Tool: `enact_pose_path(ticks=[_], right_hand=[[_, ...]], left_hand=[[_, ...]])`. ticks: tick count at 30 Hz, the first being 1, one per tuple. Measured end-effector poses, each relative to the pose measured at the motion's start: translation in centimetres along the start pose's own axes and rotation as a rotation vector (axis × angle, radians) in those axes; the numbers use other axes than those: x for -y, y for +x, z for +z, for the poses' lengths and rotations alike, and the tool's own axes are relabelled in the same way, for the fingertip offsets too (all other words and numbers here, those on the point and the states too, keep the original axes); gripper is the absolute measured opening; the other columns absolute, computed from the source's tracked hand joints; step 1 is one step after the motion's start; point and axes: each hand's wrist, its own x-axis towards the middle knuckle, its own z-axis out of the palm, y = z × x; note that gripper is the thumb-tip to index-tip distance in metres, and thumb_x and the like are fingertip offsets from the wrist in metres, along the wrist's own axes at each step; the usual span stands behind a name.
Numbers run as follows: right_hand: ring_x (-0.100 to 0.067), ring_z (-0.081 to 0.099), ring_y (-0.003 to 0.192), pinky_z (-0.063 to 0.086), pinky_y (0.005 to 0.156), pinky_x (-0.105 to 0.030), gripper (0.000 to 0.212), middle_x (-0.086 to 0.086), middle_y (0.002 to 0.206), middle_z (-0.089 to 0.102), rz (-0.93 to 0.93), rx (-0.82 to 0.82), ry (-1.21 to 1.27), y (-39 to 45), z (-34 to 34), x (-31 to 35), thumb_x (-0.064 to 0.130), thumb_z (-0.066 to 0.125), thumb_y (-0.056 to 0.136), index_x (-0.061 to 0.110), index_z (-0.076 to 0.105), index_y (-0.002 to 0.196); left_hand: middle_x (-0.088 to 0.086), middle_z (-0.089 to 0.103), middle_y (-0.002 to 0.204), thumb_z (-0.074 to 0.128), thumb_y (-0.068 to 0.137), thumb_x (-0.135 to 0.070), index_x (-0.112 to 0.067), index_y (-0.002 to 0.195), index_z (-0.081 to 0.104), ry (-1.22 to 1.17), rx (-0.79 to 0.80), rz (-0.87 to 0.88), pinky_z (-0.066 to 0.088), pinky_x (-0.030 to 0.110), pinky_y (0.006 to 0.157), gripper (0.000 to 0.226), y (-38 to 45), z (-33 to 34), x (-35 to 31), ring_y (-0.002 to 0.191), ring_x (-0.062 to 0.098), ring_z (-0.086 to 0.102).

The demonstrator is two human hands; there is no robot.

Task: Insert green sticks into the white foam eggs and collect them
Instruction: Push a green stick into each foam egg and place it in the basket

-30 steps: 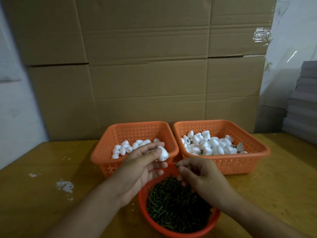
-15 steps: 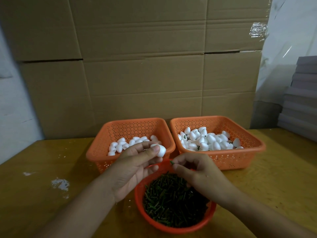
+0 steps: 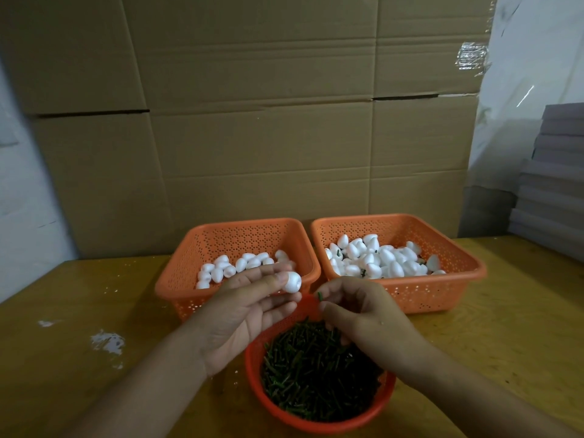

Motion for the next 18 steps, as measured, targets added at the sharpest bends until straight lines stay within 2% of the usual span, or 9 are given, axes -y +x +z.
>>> enact_pose_path(ticks=[3, 5, 8, 10, 12, 15, 18], right_hand=[[-0.015, 0.068, 0.071, 0.053, 0.058, -0.024, 0.008, -0.01, 0.087, 0.075, 0.117, 0.035, 0.237, 0.0, -0.1, 0.6, 0.001, 0.063, 0.092, 0.007, 0.068, 0.094], [-0.02, 0.072, 0.078, 0.055, 0.062, -0.023, 0.011, -0.018, 0.095, 0.075, 0.186, 0.061, 0.457, 0.0, -0.2, 1.0, 0.001, 0.065, 0.09, 0.01, 0.072, 0.088], [-0.023, 0.075, 0.084, 0.059, 0.063, -0.023, 0.01, -0.023, 0.102, 0.074, 0.225, 0.068, 0.679, 0.1, -0.3, 1.6, 0.01, 0.071, 0.08, 0.016, 0.077, 0.076], [-0.021, 0.075, 0.084, 0.059, 0.06, -0.023, 0.009, -0.021, 0.103, 0.074, 0.246, 0.031, 0.696, 0.1, -0.2, 1.8, 0.017, 0.071, 0.079, 0.02, 0.077, 0.074], [-0.017, 0.074, 0.081, 0.056, 0.056, -0.022, 0.014, -0.014, 0.099, 0.076, 0.247, -0.019, 0.639, 0.1, -0.1, 1.8, 0.021, 0.068, 0.086, 0.022, 0.078, 0.076], [-0.008, 0.064, 0.069, 0.049, 0.052, -0.019, 0.014, -0.001, 0.08, 0.072, 0.243, -0.093, 0.586, 0.0, 0.0, 1.7, 0.021, 0.066, 0.089, 0.018, 0.077, 0.08], [-0.007, 0.06, 0.064, 0.049, 0.051, -0.019, 0.009, 0.0, 0.073, 0.067, 0.236, -0.12, 0.609, -0.1, 0.0, 1.7, 0.018, 0.07, 0.084, 0.014, 0.077, 0.08]], left_hand=[[0.018, 0.073, 0.105, 0.082, 0.071, -0.015, -0.012, 0.103, 0.079, -0.004, 0.011, -0.013, 0.059, 0.028, 0.077, 0.032, -0.1, 0.1, 0.0, 0.097, 0.024, 0.073], [0.019, 0.073, 0.106, 0.083, 0.069, -0.014, -0.011, 0.103, 0.078, 0.001, 0.013, -0.019, 0.059, 0.027, 0.077, 0.035, -0.1, 0.2, 0.0, 0.1, 0.026, 0.073], [0.021, 0.072, 0.113, 0.082, 0.071, -0.009, -0.006, 0.116, 0.069, -0.011, 0.013, -0.031, 0.059, 0.027, 0.077, 0.047, -0.1, 0.2, 0.0, 0.105, 0.028, 0.072], [0.021, 0.072, 0.116, 0.079, 0.075, -0.007, -0.006, 0.12, 0.065, 0.0, 0.018, -0.034, 0.059, 0.026, 0.078, 0.048, -0.2, 0.2, 0.0, 0.108, 0.028, 0.071], [0.021, 0.072, 0.116, 0.08, 0.075, -0.008, -0.009, 0.117, 0.068, 0.025, 0.02, -0.031, 0.058, 0.026, 0.077, 0.043, -0.2, 0.3, 0.0, 0.108, 0.029, 0.071], [0.015, 0.073, 0.114, 0.084, 0.073, -0.013, -0.015, 0.113, 0.073, 0.095, 0.006, -0.02, 0.058, 0.027, 0.075, 0.041, -0.3, 0.3, 0.1, 0.101, 0.023, 0.072], [0.012, 0.074, 0.111, 0.085, 0.071, -0.015, -0.017, 0.111, 0.073, 0.121, 0.009, -0.018, 0.057, 0.026, 0.074, 0.041, -0.3, 0.4, 0.2, 0.097, 0.02, 0.072]])
